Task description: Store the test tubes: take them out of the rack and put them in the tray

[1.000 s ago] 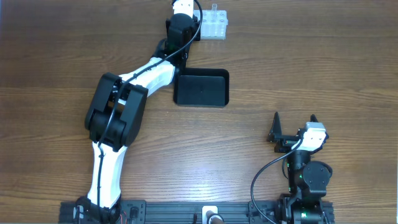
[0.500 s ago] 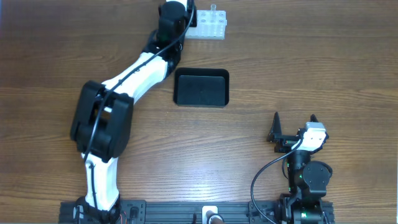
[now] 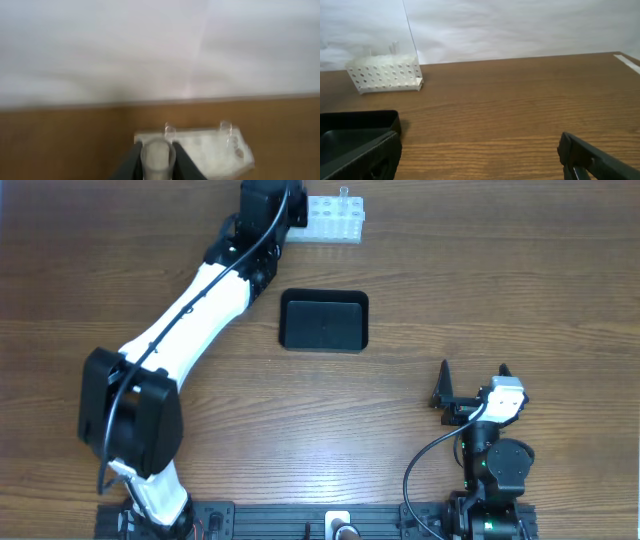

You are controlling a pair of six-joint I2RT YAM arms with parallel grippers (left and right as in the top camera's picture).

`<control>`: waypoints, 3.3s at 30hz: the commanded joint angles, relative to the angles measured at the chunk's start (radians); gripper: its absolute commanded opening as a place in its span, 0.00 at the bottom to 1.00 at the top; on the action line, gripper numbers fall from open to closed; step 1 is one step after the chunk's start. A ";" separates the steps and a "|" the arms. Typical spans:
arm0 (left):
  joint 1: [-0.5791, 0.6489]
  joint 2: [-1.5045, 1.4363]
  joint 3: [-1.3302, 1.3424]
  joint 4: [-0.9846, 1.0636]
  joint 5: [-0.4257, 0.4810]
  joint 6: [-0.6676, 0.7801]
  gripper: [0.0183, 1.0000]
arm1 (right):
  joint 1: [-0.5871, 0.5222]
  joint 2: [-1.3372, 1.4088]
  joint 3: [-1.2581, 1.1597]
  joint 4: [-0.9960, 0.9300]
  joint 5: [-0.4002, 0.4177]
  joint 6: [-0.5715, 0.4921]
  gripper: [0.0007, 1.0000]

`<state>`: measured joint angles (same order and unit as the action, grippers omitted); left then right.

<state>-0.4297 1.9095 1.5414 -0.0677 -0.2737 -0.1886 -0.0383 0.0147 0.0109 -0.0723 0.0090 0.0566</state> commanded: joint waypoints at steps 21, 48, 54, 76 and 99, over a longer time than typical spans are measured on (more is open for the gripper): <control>-0.136 0.010 0.011 -0.517 -0.005 -0.394 0.02 | 0.006 -0.010 -0.006 -0.003 -0.005 0.009 0.99; -0.106 0.132 0.076 -0.603 0.003 -0.184 0.02 | 0.006 -0.010 -0.006 -0.003 -0.005 0.009 0.99; -0.104 0.156 0.082 -0.603 0.004 -0.185 0.02 | 0.006 -0.010 -0.006 -0.003 -0.005 0.009 0.99; -0.104 0.221 0.082 -0.607 0.037 -0.185 0.02 | 0.006 -0.010 -0.006 -0.003 -0.005 0.009 0.99; -0.104 0.236 0.082 -0.625 0.042 -0.189 0.02 | 0.006 -0.010 -0.006 -0.003 -0.005 0.009 0.99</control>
<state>-0.5411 2.1246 1.6081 -0.6922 -0.2428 -0.3847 -0.0383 0.0147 0.0109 -0.0727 0.0090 0.0570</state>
